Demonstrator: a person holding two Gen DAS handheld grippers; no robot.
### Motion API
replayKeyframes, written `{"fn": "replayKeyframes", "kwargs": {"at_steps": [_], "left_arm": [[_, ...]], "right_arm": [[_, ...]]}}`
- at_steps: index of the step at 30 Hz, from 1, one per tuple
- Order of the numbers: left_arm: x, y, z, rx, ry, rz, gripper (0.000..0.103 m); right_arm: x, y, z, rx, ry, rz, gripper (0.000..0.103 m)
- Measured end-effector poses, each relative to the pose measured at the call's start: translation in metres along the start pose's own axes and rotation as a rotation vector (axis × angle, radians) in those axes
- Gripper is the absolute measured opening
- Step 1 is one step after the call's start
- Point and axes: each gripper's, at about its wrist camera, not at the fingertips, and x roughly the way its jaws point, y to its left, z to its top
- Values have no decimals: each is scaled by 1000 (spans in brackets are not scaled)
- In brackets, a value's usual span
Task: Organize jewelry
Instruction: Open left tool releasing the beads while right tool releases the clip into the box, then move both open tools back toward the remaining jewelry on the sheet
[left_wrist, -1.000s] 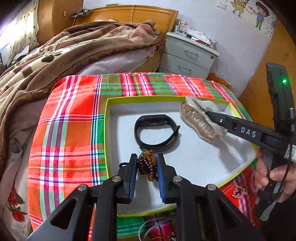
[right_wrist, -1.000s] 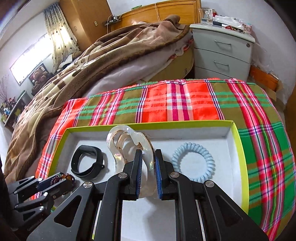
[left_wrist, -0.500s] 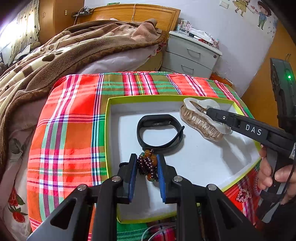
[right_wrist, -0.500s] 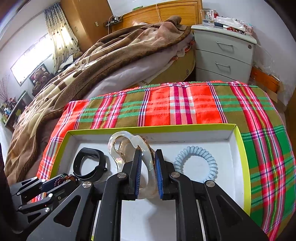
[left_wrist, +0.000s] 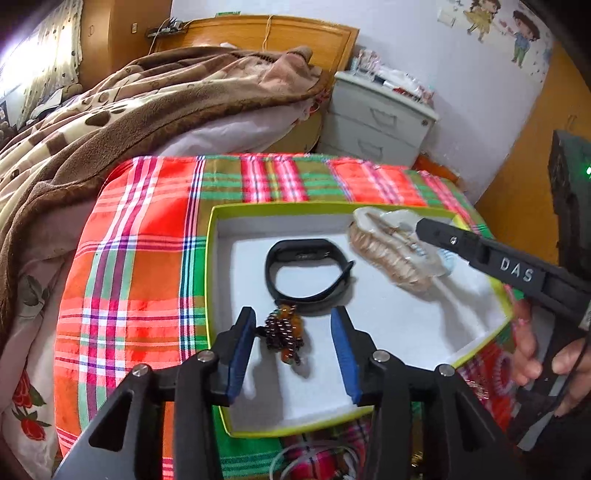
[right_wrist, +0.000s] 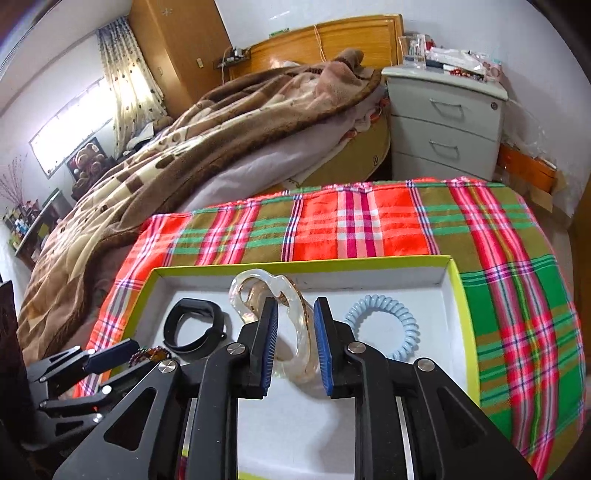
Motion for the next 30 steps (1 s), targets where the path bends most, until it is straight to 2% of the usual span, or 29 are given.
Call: {"fn": "replayKeyframes", "kwargs": {"at_steps": [4,15,20,30], "left_arm": [[-16,-3,-1,7,-32,-13,48],[-51,-6,-24,-1,-60,-34,49],[-66,-2,-41,-31,-68,-33,49],[-82,9,-75,-71,-51,-15,49]], "right_arm": [[-19,-2,-7,-3,-30,6,30],[-71,-17,-42,-2,-94,21,34],[-81,-22,-68,-56,-76,69,37],[-65,-20,-109,-216,45,145,40]]}}
